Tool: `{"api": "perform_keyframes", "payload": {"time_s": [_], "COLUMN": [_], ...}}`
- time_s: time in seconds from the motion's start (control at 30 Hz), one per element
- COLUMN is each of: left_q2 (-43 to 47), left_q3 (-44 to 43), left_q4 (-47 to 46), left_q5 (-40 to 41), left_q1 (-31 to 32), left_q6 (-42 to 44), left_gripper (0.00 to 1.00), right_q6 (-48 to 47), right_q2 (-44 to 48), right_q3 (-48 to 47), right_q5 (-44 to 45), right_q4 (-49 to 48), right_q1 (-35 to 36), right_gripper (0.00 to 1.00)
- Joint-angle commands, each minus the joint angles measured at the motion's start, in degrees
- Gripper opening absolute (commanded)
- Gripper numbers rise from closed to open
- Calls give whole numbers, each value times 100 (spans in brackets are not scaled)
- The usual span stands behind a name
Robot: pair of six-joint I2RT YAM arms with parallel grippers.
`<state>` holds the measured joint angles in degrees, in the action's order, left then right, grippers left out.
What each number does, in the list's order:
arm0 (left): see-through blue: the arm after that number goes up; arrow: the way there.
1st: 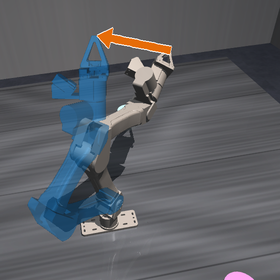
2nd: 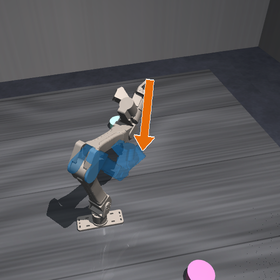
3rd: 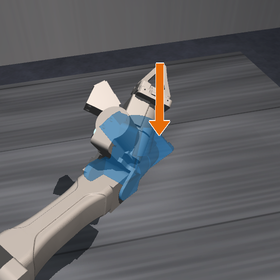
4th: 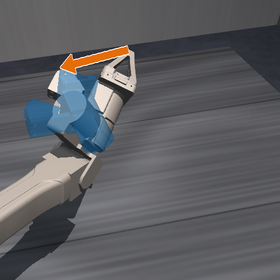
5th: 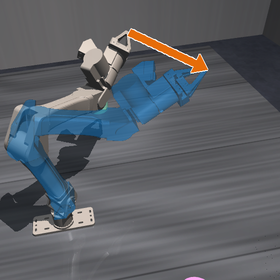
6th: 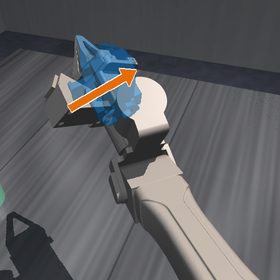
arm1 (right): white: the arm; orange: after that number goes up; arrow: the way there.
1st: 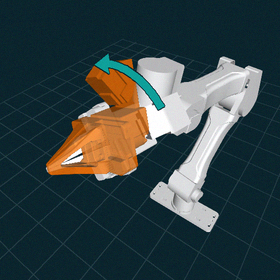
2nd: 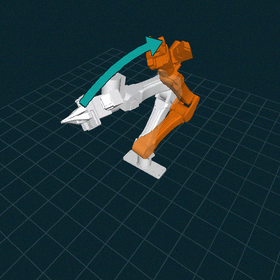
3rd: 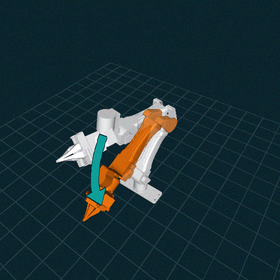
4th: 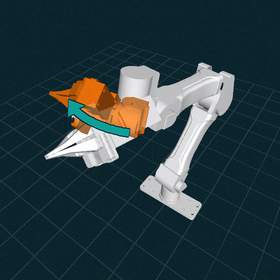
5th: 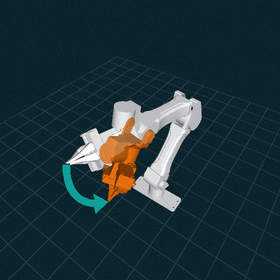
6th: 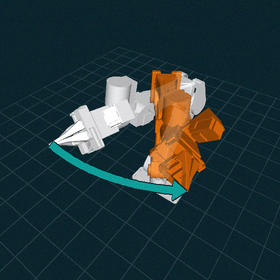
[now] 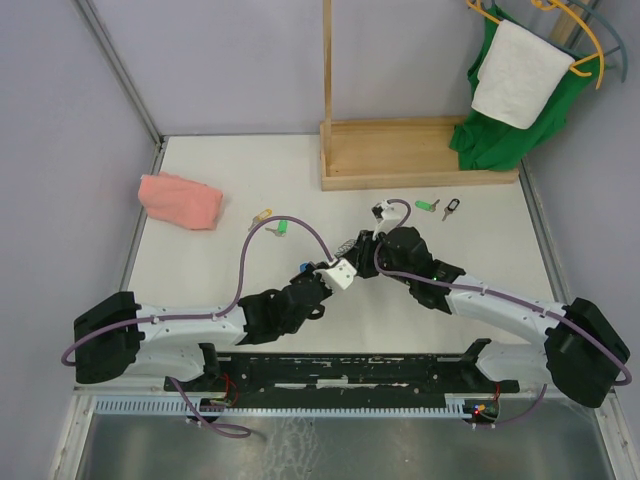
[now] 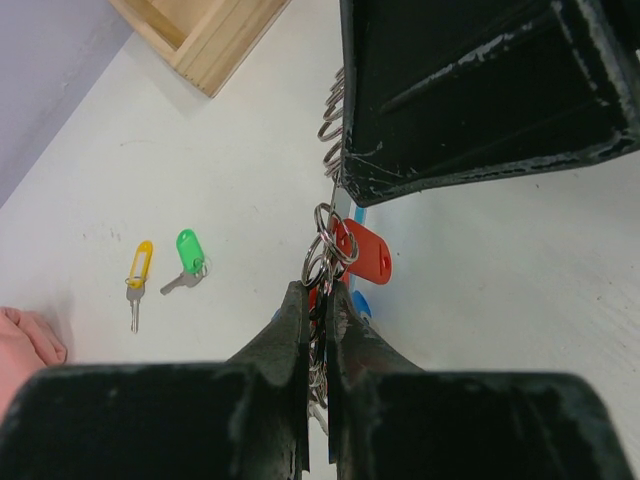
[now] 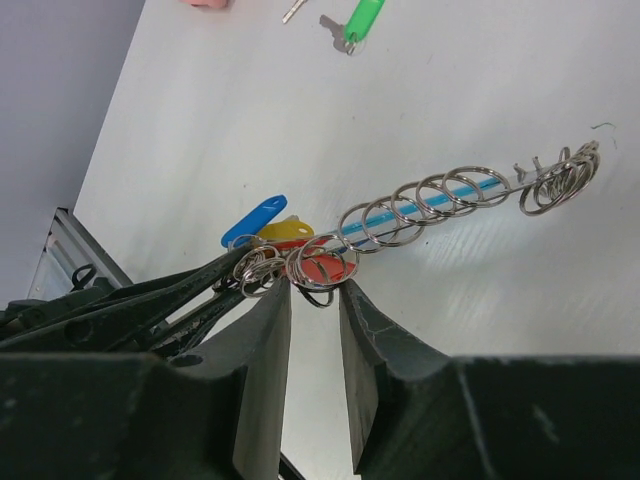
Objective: Put the keys on the keyring
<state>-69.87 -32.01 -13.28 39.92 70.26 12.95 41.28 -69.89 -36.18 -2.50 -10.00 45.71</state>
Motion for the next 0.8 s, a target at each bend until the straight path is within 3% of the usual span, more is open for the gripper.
{"api": "perform_keyframes", "payload": {"time_s": [0.0,0.43,0.77], "left_q2": [-1,8,3], "left_q3": [-323,-376,-487], "left_q4": [-395,-274,-26], "left_q5": [53,75,33], "left_q1": [32,34,37], "left_q6": [-259,-311,-391], "left_gripper": [3,3,3], "right_q6": [18,-302,-1087], "right_q2": [262,198,72], "right_q3": [50,-114,-386], "right_q5": [263,21,-474], "right_q4": [-575,-166,158], "right_q1": [8,8,8], "right_gripper": [34,28,35]}}
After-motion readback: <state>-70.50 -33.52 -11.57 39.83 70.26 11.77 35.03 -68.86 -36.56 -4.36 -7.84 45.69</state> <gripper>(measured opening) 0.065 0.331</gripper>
